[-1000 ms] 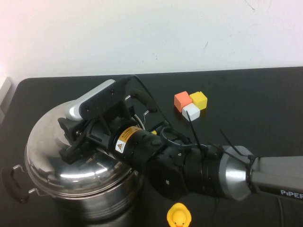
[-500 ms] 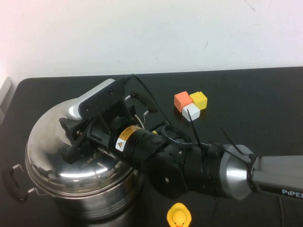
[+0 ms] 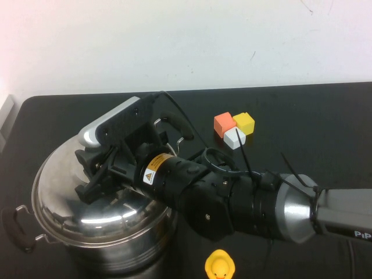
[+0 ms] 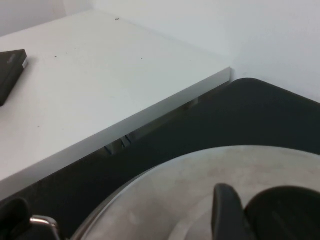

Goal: Cover the pot

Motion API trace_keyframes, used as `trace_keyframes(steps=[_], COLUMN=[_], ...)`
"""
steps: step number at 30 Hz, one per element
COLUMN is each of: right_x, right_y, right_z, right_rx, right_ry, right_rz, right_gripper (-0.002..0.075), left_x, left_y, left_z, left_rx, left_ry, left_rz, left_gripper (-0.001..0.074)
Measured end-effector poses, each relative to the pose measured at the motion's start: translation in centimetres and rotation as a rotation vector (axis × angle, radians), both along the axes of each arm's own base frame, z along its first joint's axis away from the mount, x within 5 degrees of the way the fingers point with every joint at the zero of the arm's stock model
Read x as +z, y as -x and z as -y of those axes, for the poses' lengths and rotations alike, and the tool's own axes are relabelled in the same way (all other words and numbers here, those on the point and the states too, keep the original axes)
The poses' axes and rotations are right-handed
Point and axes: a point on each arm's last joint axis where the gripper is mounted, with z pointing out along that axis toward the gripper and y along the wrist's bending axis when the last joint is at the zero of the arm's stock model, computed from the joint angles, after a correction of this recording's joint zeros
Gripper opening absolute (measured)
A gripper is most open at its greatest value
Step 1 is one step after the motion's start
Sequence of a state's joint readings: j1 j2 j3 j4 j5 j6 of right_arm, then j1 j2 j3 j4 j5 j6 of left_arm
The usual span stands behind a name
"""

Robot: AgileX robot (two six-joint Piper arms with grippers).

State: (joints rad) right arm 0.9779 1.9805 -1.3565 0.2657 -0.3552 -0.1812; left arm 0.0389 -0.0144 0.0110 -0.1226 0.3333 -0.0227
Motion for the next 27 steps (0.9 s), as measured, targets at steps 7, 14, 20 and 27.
trace_keyframes(steps=[7, 14, 20, 27], right_x=[0.0, 2.3, 7.8, 12.3], right_y=[0.0, 0.6, 2.5, 6.7], right_z=[0.0, 0.6, 3.3, 9.3], right_rx=[0.0, 0.02, 0.043, 0.097], right_ry=[0.0, 0.007, -0.042, 0.041], right_rz=[0.002, 0.028, 0.119, 0.388], right_gripper=[0.0342, 0.0505, 0.0445, 0.0132], left_x=[0.0, 0.0, 0.0, 0.0], left_y=[0.0, 0.0, 0.0, 0.0], left_z=[0.0, 0.0, 0.0, 0.0], left_rx=[0.0, 0.0, 0.0, 0.0], left_ry=[0.0, 0.0, 0.0, 0.0], left_rz=[0.0, 0.0, 0.0, 0.0], left_gripper=[-0.0002, -0.0002, -0.0002, -0.0002])
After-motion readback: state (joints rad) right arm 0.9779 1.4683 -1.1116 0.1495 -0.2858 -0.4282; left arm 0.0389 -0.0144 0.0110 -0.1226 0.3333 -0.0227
